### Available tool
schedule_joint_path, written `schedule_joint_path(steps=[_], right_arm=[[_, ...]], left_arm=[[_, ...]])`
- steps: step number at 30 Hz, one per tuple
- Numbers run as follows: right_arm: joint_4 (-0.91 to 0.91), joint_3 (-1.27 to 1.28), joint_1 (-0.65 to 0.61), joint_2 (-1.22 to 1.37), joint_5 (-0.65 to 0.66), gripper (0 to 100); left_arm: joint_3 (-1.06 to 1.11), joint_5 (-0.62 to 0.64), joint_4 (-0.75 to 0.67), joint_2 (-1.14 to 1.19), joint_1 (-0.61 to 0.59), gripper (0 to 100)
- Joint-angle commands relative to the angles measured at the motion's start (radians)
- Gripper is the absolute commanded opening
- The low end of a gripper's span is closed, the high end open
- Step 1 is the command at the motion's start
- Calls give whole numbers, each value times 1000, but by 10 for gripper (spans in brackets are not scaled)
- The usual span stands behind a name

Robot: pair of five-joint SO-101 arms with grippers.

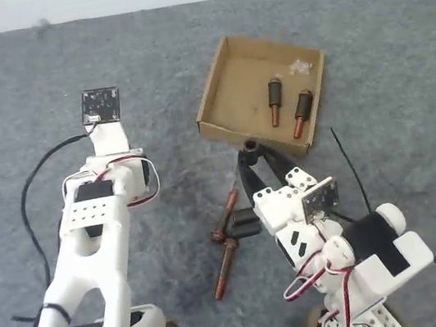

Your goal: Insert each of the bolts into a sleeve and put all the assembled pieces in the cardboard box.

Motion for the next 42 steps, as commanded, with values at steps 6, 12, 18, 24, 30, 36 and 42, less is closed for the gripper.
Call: schedule_joint_path(steps=[6,12,18,24,30,36,42], right_arm=[[-4,23,-16,-4,-66,6],[-4,23,-130,-4,-68,6],[-2,23,-133,-4,-68,6],[42,23,-131,-2,-68,6],[74,23,-117,-2,-69,6],[73,23,-73,-2,-71,6],[74,20,-76,-2,-71,6]], left_arm=[[-15,6,-25,-9,104,12],[-12,8,-74,-9,104,12],[-12,8,-74,-9,107,12],[-12,14,-236,-9,109,12],[-10,15,-364,-11,201,12],[-12,15,-370,-20,288,12],[-21,15,-377,-28,318,12]])
